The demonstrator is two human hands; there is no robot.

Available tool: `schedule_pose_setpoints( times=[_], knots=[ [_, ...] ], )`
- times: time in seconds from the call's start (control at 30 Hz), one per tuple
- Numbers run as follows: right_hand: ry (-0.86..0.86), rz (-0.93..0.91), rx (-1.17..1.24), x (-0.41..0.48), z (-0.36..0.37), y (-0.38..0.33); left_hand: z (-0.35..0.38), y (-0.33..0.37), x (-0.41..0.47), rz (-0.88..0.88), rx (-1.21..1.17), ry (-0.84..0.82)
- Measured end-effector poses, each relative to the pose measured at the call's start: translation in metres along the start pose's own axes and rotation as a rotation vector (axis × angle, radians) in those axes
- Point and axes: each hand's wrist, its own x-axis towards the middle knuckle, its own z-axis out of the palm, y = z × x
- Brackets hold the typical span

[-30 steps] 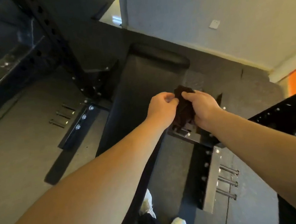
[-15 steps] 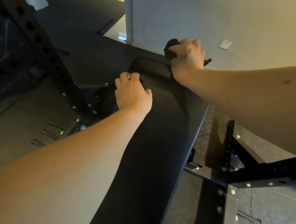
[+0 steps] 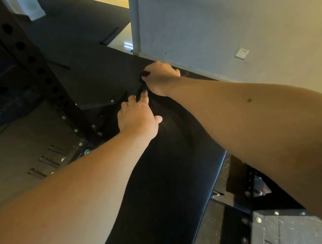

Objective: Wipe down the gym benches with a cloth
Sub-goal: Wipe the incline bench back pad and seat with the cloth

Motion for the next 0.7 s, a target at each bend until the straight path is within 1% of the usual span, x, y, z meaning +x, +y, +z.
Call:
schedule_pose_setpoints(
  times=[0.17,0.23,0.33,0.4,0.47,0.57,0.7],
  knots=[
    [0.049,0.101,0.158,-0.005,-0.010,0.015,-0.003,0.005,-0.001,-0.005,0.061,-0.010],
    [0.075,0.177,0.146,-0.014,-0.017,0.031,-0.004,0.006,-0.002,-0.005,0.051,-0.019],
    [0.103,0.276,0.060,-0.029,-0.023,0.051,-0.005,0.006,-0.003,-0.013,0.017,-0.050],
    [0.101,0.260,0.024,-0.031,-0.022,0.044,-0.005,0.007,-0.003,-0.018,0.018,-0.059],
    [0.060,0.194,0.030,-0.024,-0.017,0.027,-0.005,0.009,-0.002,-0.018,0.044,-0.060],
    [0.018,0.134,0.102,-0.012,-0.012,0.010,-0.008,0.010,0.000,-0.049,0.083,-0.065],
    [0.023,0.156,0.146,-0.022,-0.023,0.038,-0.014,0.016,-0.001,-0.055,0.123,-0.082]
  ],
)
